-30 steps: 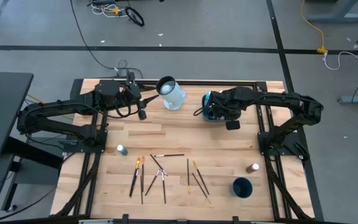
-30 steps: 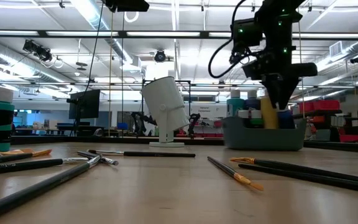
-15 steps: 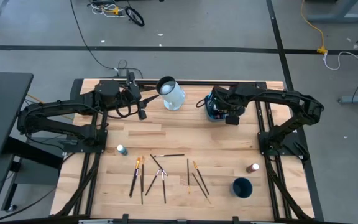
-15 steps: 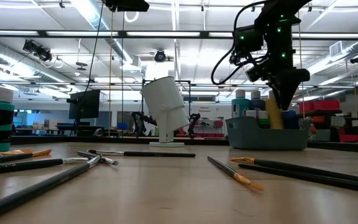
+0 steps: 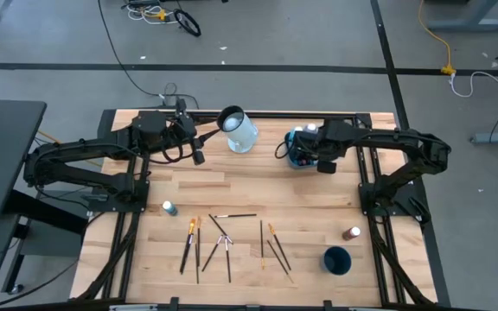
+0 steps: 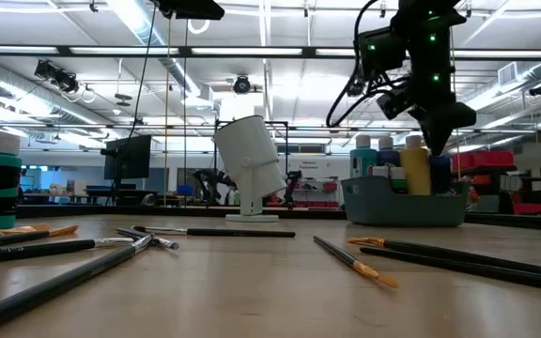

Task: Pick & Place Paint Supplies
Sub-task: Put the small purple paint bottle into the blue bin

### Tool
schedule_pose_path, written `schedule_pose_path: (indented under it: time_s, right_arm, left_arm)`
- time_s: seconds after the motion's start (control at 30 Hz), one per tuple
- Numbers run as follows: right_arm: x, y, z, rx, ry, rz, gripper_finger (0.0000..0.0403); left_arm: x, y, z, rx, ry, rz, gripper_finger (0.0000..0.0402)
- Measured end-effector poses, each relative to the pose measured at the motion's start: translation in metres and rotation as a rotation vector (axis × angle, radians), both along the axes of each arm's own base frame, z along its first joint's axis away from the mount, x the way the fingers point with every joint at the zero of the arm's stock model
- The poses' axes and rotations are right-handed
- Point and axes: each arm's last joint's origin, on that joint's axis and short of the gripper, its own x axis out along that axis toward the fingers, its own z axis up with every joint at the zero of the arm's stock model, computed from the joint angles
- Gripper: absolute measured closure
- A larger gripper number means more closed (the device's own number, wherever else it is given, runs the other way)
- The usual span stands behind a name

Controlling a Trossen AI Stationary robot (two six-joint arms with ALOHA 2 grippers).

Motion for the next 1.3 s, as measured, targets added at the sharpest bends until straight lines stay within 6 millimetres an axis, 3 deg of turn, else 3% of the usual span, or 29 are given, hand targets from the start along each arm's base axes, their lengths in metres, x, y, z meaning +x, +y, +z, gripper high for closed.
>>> schedule_pose_path:
  time_s: [0.2, 0.43, 0.6, 0.83, 1.17, 1.3]
  right_arm:
    - [-0.015, 0.013, 0.018, -0.019, -0.055, -0.033, 0.0283]
    - [-0.046, 0.029, 0.049, -0.174, -0.432, -0.226, 0.0282]
    - [-0.064, 0.034, 0.019, -0.181, -0.615, -0.257, 0.0282]
    - [-0.062, 0.032, -0.027, -0.213, -0.804, -0.269, 0.0282]
    - [-0.063, 0.015, -0.039, -0.452, -0.838, -0.286, 0.0282]
    - [-0.064, 0.013, -0.051, -0.452, -0.883, -0.296, 0.0282]
  left_arm:
    - [0.0, 0.0, 0.0, -0.003, -0.002, 0.001, 0.026]
    - [0.0, 0.0, 0.0, -0.003, -0.002, 0.001, 0.026]
    - [0.0, 0.0, 0.0, -0.004, 0.002, 0.0, 0.026]
    - [0.0, 0.0, -0.001, -0.005, 0.004, 0.0, 0.026]
    - [0.0, 0.0, 0.0, -0.025, -0.015, 0.003, 0.026]
    - [0.0, 0.0, 0.0, -0.027, -0.016, 0.004, 0.026]
